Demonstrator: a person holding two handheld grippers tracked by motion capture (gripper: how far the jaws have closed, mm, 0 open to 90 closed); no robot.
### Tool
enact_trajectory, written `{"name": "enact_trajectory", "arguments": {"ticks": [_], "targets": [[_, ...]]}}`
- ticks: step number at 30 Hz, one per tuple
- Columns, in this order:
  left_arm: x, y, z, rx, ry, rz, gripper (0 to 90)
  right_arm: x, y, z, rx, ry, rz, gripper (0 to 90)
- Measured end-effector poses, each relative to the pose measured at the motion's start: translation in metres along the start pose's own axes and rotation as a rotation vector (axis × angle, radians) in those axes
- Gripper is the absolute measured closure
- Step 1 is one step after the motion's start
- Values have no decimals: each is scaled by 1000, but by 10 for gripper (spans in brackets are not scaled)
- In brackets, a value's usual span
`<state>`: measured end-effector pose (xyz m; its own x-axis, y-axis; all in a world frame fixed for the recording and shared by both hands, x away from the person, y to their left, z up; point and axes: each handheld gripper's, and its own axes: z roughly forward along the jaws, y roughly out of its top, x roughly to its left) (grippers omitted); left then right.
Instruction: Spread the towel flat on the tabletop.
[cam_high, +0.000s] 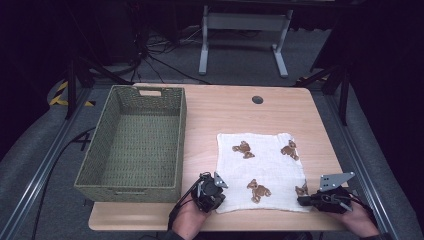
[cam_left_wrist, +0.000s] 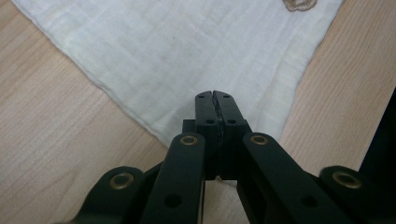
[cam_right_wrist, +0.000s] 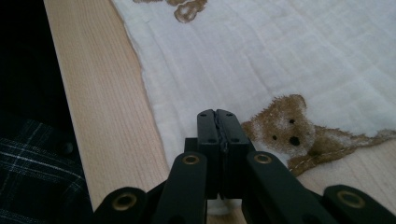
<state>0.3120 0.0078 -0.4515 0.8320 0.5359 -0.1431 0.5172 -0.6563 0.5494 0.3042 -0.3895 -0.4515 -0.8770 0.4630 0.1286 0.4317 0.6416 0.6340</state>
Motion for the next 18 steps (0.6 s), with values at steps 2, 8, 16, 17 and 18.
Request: {"name": "enact_trajectory", "arguments": {"ticks": [2, 8, 16, 17, 18], "targets": [[1, 3, 0, -19, -14, -16, 896, -2, 2, -1, -9, -3, 1, 891], [12, 22, 3, -63, 30, -26, 811, -21, 13, -9, -64, -76, 36, 824], [40, 51, 8, -108, 84, -54, 680, -53, 28, -11, -98, -149, 66, 749], [44, 55, 8, -116, 89, -60, 675, -57, 30, -11, -104, -150, 75, 744], [47, 58, 9, -125, 88, -65, 670, -61, 33, -12, -108, -158, 78, 737]]}}
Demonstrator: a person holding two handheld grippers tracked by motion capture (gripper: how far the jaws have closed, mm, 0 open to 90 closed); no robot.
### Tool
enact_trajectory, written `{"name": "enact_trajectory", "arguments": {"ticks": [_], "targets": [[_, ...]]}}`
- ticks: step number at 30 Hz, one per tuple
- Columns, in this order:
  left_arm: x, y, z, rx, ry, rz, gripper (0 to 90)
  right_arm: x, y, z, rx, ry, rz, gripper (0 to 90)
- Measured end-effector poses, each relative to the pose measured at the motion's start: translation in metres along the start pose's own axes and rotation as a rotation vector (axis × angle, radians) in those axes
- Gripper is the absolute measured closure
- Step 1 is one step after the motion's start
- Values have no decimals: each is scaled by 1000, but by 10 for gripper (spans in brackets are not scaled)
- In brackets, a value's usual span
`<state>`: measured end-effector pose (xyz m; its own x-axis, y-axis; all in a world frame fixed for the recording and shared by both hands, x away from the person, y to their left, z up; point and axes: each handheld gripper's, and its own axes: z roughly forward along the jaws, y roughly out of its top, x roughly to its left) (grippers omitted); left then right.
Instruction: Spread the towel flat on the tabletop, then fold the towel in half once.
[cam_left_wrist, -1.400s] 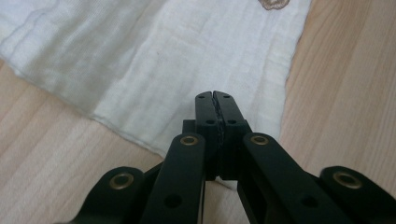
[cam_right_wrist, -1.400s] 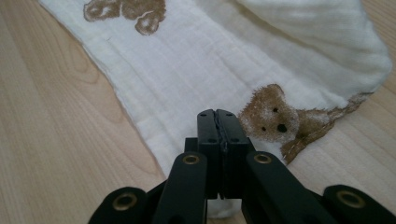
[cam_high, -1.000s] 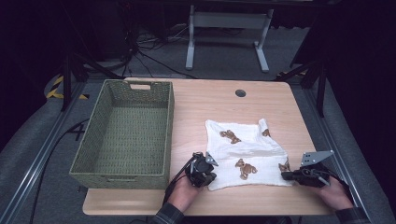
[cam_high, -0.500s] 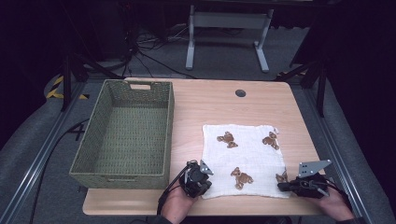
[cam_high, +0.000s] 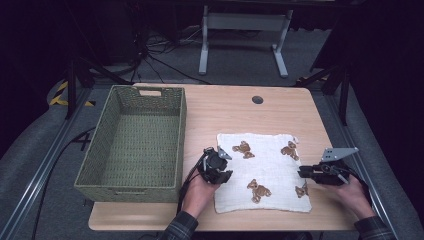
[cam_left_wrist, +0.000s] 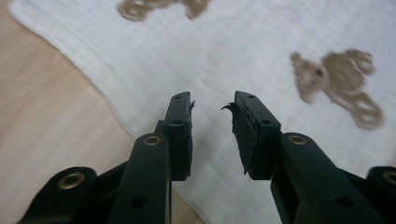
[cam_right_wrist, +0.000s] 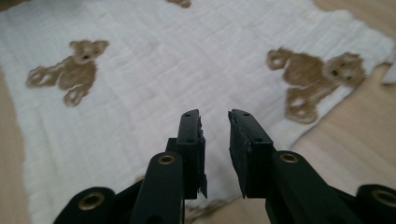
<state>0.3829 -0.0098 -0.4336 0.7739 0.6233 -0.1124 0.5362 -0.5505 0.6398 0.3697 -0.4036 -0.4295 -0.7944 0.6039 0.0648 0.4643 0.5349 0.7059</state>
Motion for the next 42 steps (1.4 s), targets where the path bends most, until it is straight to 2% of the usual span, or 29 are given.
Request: {"name": "enact_trajectory", "arguments": {"ticks": [1, 4, 5, 7, 8, 11, 12, 16, 17, 19, 21, 23, 25, 27, 28, 29, 30, 37, 39, 42], "targets": [[2, 3, 1, 2, 5, 6, 669, -4, 3, 1, -6, -15, 1, 730], [13, 14, 7, -4, 27, -17, 664, -18, 13, 6, -11, -29, 13, 718], [13, 14, 7, -4, 27, -17, 656, -18, 13, 6, -11, -29, 13, 718], [21, 20, 12, -5, 59, -28, 654, -29, 20, 9, -14, -42, 18, 701], [27, 24, 15, -15, 63, -33, 654, -38, 26, 12, -21, -49, 29, 699], [35, 29, 18, -19, 75, -48, 653, -50, 32, 15, -23, -67, 27, 697], [41, 34, 20, -22, 79, -56, 653, -55, 34, 17, -29, -72, 30, 697], [55, 44, 28, -38, 115, -75, 649, -69, 40, 22, -37, -96, 31, 701], [59, 47, 30, -26, 141, -70, 649, -75, 42, 24, -37, -97, 43, 700], [68, 50, 35, -22, 144, -89, 649, -84, 45, 27, -34, -111, 55, 692], [77, 52, 40, -7, 176, -95, 649, -92, 47, 33, -46, -113, 72, 691], [84, 53, 45, -8, 171, -121, 648, -97, 49, 39, -45, -113, 78, 691], [89, 53, 49, 3, 190, -126, 648, -103, 49, 48, -11, -124, 89, 682], [92, 53, 51, 6, 190, -138, 647, -106, 47, 51, -2, -130, 93, 680], [96, 53, 54, 3, 197, -147, 644, -112, 45, 54, -7, -147, 117, 673], [96, 53, 54, 3, 197, -147, 645, -112, 45, 54, -7, -147, 117, 673], [98, 53, 56, 6, 204, -147, 643, -118, 44, 55, -18, -148, 134, 662], [102, 55, 60, -8, 193, -137, 664, -119, 44, 63, -13, -130, 130, 657], [101, 57, 60, -3, 190, -131, 697, -118, 44, 66, -18, -127, 130, 686], [100, 57, 60, 1, 175, -139, 800, -116, 44, 66, -6, -141, 113, 804]]}}
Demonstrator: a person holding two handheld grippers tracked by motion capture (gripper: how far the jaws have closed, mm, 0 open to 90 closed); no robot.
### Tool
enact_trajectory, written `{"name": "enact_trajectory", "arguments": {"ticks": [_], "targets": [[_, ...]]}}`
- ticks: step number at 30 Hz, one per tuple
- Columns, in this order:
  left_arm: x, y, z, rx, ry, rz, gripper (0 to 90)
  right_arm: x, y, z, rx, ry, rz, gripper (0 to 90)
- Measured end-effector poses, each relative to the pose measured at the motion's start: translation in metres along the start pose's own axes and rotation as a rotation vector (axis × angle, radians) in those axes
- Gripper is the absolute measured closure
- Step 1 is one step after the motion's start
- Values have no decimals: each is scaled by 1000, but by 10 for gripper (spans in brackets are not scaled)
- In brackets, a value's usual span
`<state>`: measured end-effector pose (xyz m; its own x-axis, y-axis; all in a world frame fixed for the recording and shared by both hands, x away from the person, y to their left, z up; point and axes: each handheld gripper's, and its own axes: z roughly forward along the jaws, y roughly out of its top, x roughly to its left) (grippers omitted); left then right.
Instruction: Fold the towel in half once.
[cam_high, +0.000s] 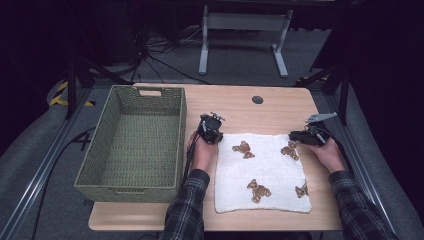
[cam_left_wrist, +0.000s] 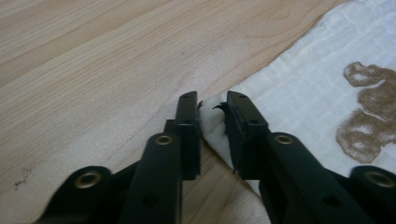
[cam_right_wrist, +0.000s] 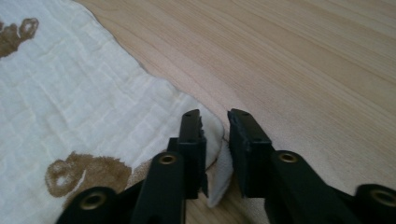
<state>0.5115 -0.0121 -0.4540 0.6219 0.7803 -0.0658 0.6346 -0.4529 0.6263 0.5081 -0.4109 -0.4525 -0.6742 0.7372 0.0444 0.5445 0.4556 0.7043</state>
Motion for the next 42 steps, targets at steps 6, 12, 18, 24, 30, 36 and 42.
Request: {"name": "enact_trajectory", "arguments": {"ticks": [6, 12, 18, 24, 30, 36, 42], "targets": [[0, 1, -1, -8, -34, -34, 861, 0, 1, -1, 4, -32, -5, 874], [-4, 16, -12, -84, -17, -24, 863, -7, 9, -17, 2, -92, -25, 878], [-11, 30, -34, -135, 9, 5, 863, -6, 25, -40, -79, -112, -45, 877], [-18, 18, -50, -131, 15, 34, 863, 12, 17, -56, -113, -86, -67, 875], [-26, -1, -61, -121, 9, 47, 863, 31, 4, -64, -103, -74, -98, 874], [-35, -19, -70, -112, -16, 51, 863, 46, -11, -72, -90, -40, -88, 874], [-45, -31, -79, -97, -13, 67, 863, 58, -26, -82, -79, 2, -87, 873]]}}
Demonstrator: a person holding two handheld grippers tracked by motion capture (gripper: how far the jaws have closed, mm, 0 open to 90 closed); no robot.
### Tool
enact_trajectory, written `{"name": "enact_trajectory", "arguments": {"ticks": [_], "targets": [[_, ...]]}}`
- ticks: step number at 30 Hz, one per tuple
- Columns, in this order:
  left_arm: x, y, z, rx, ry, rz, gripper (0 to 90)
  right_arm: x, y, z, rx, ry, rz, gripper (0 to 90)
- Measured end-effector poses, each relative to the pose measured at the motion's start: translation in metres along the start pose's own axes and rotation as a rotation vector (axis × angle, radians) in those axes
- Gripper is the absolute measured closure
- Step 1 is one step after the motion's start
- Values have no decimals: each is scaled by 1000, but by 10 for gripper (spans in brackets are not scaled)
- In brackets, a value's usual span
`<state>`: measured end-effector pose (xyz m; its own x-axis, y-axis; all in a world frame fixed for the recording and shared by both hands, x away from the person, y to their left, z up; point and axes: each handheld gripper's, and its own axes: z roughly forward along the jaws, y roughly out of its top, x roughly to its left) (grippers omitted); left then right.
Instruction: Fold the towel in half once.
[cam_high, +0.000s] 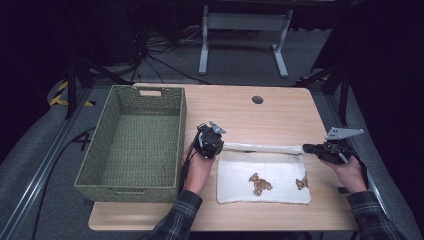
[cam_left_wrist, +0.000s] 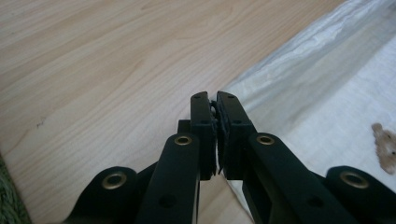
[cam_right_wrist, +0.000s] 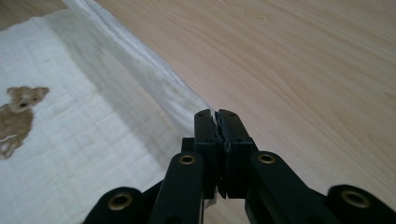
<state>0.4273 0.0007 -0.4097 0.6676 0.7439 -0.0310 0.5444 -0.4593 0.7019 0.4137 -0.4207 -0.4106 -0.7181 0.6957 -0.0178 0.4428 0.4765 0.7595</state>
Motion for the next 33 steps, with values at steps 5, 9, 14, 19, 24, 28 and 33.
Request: {"name": "enact_trajectory", "arguments": {"ticks": [5, 9, 14, 19, 24, 28, 33], "targets": [[-12, -14, -11, 0, -12, 6, 863, 12, -11, -8, 10, 20, -6, 874], [-21, -21, -16, 2, -5, 22, 864, 22, -19, -15, 13, 36, -9, 874], [-37, -35, -26, 5, 9, 28, 865, 35, -28, -24, 13, 65, -17, 873], [-44, -46, -37, 11, -18, 29, 865, 43, -34, -30, 6, 77, -19, 873], [-53, -55, -41, 22, -40, 43, 865, 55, -47, -40, 3, 105, -22, 874], [-58, -64, -49, 26, -56, 39, 865, 64, -55, -47, -1, 126, -23, 873], [-61, -75, -50, 47, -92, 26, 864, 75, -62, -46, 26, 146, -41, 873]]}}
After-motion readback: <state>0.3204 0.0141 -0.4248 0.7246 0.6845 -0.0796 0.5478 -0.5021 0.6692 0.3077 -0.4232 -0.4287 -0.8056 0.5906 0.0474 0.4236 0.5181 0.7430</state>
